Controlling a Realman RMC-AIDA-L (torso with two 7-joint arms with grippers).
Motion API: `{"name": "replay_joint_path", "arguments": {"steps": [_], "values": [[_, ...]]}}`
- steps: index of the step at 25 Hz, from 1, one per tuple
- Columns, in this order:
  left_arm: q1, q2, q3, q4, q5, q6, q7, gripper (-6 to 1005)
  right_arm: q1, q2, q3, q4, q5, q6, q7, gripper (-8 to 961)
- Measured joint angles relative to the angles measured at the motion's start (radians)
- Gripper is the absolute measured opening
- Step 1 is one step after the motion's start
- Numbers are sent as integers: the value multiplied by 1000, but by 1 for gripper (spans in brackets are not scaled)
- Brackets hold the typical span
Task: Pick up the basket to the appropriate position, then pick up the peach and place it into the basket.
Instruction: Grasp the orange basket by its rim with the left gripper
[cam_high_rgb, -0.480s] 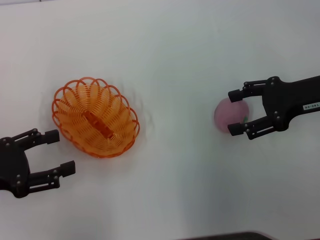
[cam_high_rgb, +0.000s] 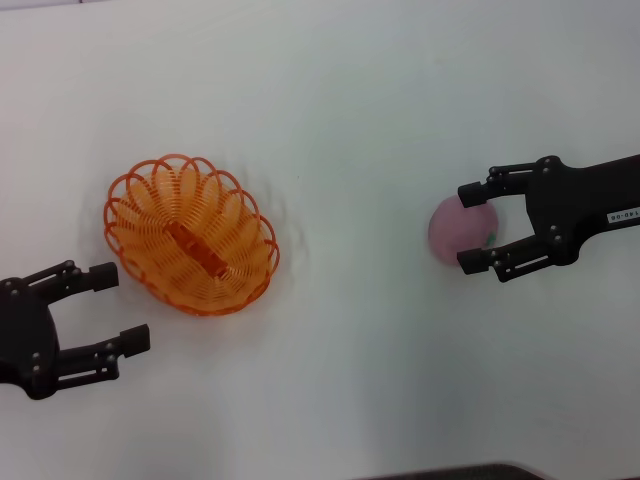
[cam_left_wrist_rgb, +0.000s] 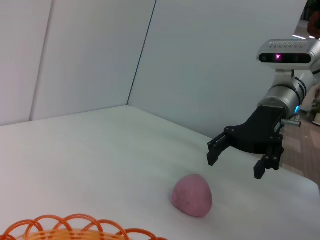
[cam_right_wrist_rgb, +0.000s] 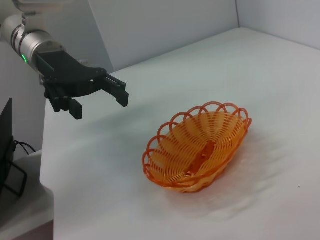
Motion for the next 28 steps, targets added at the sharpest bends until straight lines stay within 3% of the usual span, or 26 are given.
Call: {"name": "replay_joint_path", "arguments": {"steps": [12, 19, 23, 28], "values": [[-2, 1, 3, 8, 4, 1, -10, 859, -1, 0, 0, -1, 0, -1, 0, 930], [-29, 2, 34, 138, 14, 47, -145, 859, -1, 0, 0, -7, 0, -3, 1, 930], [-72, 5, 41, 224, 14, 47, -294, 859, 0, 0, 1, -7, 0, -3, 2, 930], [-175, 36, 61, 309, 27, 38, -535, 858, 0, 0, 2, -8, 0, -4, 1, 930]]}}
